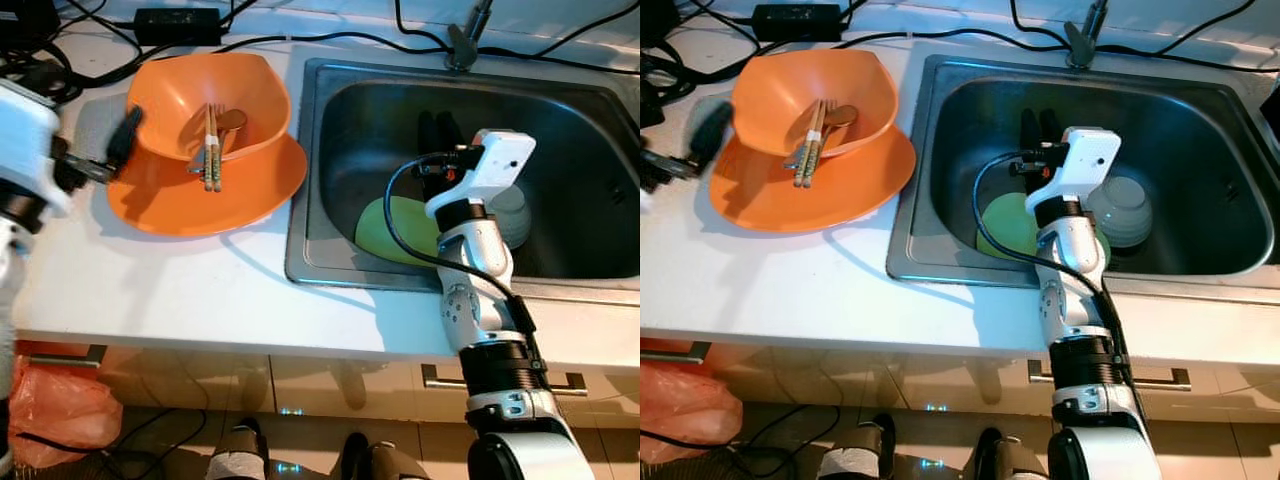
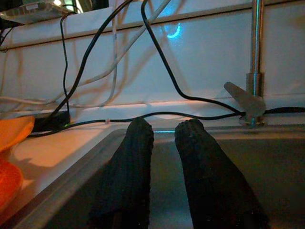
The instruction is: Kitchen organization
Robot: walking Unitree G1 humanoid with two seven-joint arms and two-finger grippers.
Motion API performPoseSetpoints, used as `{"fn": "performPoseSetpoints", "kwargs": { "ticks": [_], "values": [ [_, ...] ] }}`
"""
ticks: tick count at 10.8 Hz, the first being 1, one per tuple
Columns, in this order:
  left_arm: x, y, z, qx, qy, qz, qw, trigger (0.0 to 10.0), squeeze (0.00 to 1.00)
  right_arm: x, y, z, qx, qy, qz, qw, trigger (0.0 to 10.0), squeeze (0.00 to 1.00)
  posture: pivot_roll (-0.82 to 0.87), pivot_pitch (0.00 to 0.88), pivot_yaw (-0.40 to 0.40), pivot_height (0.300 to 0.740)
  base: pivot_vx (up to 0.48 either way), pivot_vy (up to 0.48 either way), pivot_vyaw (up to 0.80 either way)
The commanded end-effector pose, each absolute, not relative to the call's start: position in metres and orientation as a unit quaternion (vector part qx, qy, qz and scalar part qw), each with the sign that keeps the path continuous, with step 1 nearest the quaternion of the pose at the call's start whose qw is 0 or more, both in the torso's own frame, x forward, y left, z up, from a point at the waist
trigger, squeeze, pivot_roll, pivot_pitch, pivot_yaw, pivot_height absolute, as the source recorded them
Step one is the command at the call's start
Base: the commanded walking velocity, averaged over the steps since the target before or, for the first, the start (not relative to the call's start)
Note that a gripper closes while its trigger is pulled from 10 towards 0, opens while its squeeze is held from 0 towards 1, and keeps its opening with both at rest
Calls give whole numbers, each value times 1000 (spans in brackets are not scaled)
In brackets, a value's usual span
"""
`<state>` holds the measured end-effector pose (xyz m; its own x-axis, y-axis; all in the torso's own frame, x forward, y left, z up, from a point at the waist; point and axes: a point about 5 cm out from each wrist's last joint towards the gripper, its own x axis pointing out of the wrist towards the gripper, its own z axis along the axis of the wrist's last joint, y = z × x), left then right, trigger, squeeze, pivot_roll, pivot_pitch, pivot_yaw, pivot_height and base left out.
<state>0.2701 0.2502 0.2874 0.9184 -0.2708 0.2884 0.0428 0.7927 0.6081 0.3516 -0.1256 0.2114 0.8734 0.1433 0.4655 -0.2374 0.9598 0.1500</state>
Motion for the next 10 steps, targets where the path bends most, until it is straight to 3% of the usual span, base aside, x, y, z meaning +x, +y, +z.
{"fn": "performPoseSetpoints", "kwargs": {
  "ticks": [1,2,10],
  "values": [
    [271,245,282,347,-171,-103,916,10000,0,350,-129,197,110,-209,90,968,10000,0,217,208,-39,740,0,0,0],
    [272,242,276,386,-155,-130,900,10000,0,351,-130,197,110,-209,89,968,10000,0,220,213,-36,740,0,0,0],
    [267,247,250,383,-109,-173,901,10000,0,350,-128,196,112,-207,93,968,10000,0,219,222,-42,740,0,0,0]
  ]
}}
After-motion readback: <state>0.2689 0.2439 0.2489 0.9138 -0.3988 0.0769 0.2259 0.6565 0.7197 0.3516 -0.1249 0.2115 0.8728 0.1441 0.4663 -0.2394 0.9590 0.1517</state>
